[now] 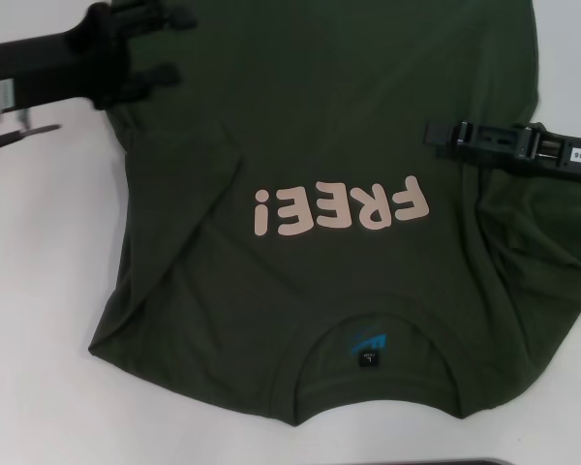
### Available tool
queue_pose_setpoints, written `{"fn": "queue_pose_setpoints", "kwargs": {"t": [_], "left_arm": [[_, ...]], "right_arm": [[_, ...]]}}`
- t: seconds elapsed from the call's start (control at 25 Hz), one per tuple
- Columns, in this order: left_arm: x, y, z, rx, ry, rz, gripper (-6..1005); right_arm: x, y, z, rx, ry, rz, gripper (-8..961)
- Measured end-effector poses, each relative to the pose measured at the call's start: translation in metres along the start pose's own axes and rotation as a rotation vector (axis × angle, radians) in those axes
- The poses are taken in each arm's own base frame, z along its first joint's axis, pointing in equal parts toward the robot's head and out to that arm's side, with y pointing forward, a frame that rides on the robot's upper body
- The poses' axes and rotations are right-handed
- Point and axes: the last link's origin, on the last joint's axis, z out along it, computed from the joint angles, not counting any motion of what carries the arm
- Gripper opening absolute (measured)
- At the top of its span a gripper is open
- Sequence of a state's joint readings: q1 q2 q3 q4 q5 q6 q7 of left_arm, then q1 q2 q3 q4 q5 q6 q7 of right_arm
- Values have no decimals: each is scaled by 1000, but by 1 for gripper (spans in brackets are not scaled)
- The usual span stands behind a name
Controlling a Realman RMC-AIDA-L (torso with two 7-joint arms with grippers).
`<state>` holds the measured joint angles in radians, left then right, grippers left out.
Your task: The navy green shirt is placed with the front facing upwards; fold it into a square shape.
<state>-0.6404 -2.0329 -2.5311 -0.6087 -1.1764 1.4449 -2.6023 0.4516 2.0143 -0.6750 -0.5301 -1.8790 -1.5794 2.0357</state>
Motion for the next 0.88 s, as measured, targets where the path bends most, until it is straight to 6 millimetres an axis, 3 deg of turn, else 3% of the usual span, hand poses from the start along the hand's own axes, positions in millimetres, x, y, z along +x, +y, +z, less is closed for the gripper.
{"fn": "queue_pose_setpoints", "kwargs": {"t": [0.2,0.4,0.88], "left_arm": [[-1,-21,-33,88,-18,-4,787],[-8,-35,-52,142,-25,-21,787],[-22,-51,-55,233,-85,-21,786]], "right_arm": [[-1,0,-1,2,6,5,852],[-6,1,-2,3,17,19,852],[-12,3,-3,9,43,65,854]]}}
